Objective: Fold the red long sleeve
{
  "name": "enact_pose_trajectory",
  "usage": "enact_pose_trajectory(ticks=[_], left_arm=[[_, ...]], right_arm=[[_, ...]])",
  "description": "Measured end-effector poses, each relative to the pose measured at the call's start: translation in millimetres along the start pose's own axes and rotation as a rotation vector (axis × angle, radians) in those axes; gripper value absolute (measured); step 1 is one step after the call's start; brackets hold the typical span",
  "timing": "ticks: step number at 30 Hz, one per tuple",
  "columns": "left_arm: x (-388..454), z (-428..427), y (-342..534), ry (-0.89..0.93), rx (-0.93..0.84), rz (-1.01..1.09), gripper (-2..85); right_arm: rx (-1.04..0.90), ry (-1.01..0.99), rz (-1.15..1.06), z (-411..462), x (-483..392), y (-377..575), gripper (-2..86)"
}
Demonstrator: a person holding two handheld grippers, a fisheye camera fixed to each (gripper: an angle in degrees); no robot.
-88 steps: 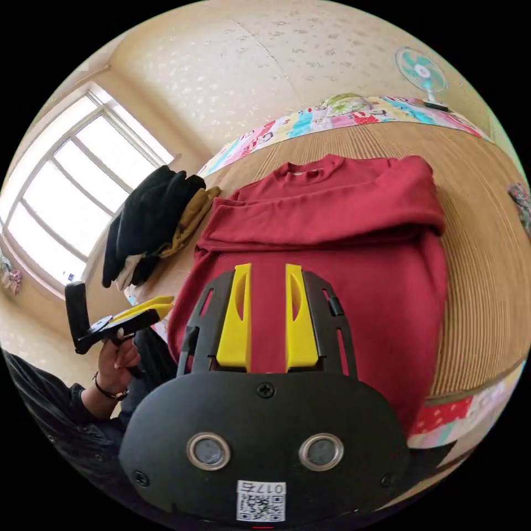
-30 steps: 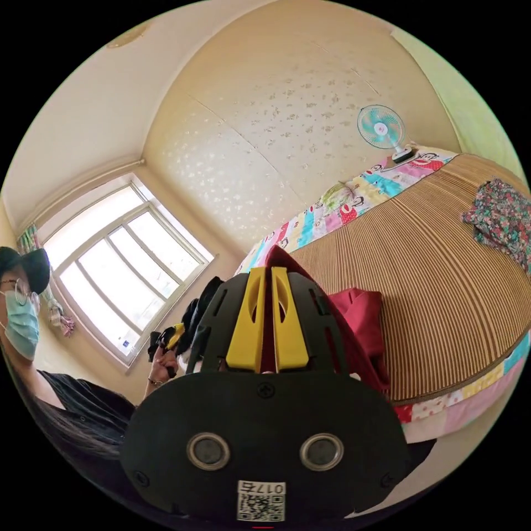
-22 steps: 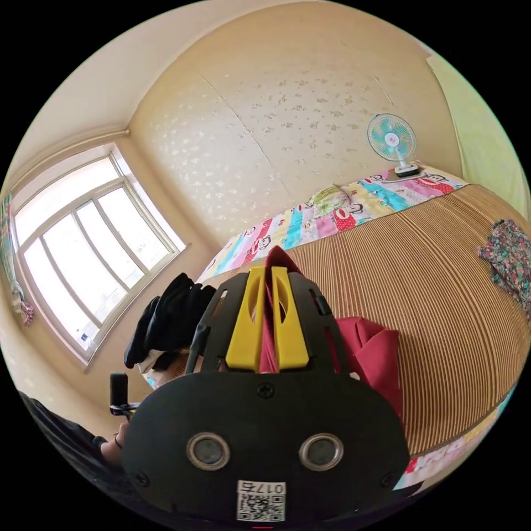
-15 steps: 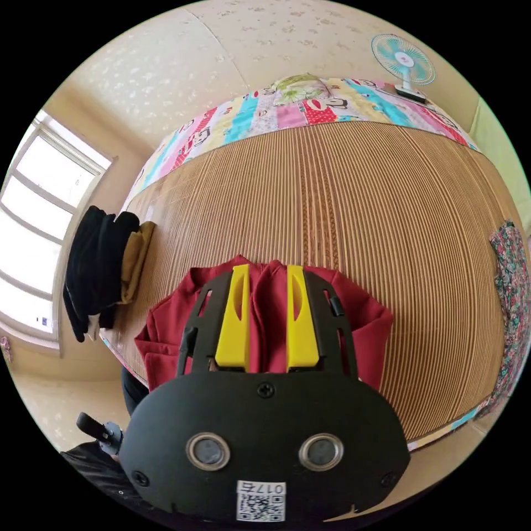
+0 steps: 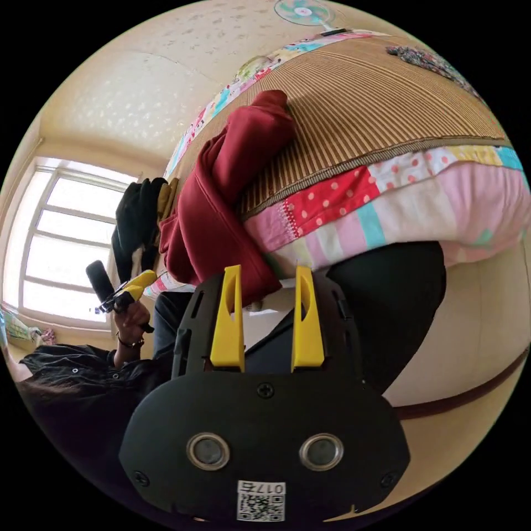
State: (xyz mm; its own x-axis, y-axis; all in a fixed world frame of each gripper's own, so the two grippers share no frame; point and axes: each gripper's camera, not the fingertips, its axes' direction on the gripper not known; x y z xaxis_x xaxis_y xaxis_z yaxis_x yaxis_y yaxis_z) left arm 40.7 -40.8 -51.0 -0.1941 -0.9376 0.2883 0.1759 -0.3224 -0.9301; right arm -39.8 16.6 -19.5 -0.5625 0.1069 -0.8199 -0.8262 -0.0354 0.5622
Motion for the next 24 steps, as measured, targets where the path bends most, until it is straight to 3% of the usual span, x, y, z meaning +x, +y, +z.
enact_pose_trajectory(ticks=[3,5,7,9,11,14,19,21,22,24], left_arm=[[14.8,15.7,-3.0,0.019,-0.01,0.06,10.5],[25.5,18.1,-2.5,0.017,0.012,0.078,11.2],[33.3,14.7,-0.5,0.018,0.03,0.095,11.2],[42.2,9.0,2.0,0.006,0.036,0.119,11.7],[55.4,-0.3,5.6,-0.033,0.048,0.148,13.0],[72.2,-10.0,6.6,-0.102,0.093,0.177,15.4],[84.6,2.1,-10.1,-0.272,0.102,0.178,15.6],[77.8,5.7,-14.6,-0.411,0.117,0.081,10.7],[71.6,1.9,-14.3,-0.48,0.147,0.026,3.9],[59.0,-16.7,-10.1,-0.433,0.219,-0.026,3.3]], right_arm=[[-0.08,-0.027,0.0,15.4,6.3,-22.3,13.0],[-0.232,-0.104,-0.039,27.5,6.7,-37.5,8.4],[-0.241,-0.134,-0.108,17.0,-4.3,-33.4,5.2],[-0.223,-0.236,-0.128,-3.9,-15.6,-28.0,4.0],[-0.136,-0.516,-0.168,-41.9,-34.6,-25.7,3.3],[-0.109,-0.695,-0.246,-68.6,-68.6,-34.7,2.7],[-0.179,-0.667,-0.319,-53.8,-127.0,-60.3,2.7],[-0.237,-0.717,-0.336,-34.8,-146.1,-69.0,2.9],[-0.273,-0.712,-0.355,-22.7,-156.8,-73.6,3.2],[-0.309,-0.659,-0.404,-12.5,-167.1,-81.6,3.7]])
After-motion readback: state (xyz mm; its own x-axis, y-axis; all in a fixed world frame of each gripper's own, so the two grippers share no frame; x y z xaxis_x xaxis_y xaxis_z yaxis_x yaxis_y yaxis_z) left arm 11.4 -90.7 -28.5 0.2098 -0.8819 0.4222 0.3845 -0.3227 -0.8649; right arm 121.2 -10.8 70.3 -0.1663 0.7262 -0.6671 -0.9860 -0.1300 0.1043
